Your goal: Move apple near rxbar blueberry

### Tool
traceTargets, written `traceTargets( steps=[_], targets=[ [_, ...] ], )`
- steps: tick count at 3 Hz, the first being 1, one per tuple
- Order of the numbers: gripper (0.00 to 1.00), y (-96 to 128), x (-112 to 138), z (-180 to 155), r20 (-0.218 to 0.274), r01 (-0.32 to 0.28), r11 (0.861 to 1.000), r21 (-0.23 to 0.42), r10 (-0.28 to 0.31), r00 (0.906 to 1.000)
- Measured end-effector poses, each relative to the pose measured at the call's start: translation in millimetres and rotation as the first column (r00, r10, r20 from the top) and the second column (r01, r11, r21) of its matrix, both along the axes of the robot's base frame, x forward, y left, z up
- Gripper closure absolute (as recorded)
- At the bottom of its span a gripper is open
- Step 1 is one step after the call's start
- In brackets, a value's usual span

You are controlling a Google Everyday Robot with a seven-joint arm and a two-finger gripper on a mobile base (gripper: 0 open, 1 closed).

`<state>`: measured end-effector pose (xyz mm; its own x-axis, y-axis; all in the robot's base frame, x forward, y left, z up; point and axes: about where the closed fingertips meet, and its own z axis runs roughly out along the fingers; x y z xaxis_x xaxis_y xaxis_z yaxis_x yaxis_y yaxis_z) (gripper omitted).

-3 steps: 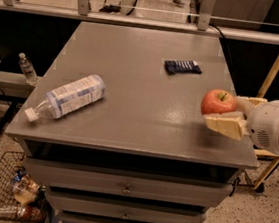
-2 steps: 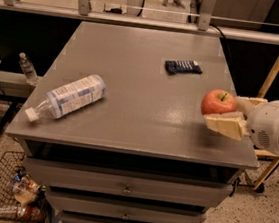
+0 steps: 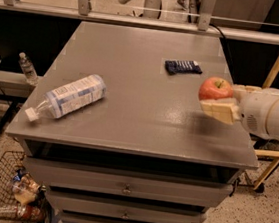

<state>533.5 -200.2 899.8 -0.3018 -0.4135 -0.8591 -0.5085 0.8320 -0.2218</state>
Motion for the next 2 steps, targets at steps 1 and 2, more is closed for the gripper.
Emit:
traceTargets(
  steps=[1, 2],
  targets=[
    [1.00, 6.0, 37.6, 0.2, 0.021, 0.006, 1.000, -0.012, -0.005, 0.9998],
    [1.00, 16.8, 94.5, -9.0, 0.034, 0.000, 1.000, -0.028, 0.001, 0.9994]
  ],
)
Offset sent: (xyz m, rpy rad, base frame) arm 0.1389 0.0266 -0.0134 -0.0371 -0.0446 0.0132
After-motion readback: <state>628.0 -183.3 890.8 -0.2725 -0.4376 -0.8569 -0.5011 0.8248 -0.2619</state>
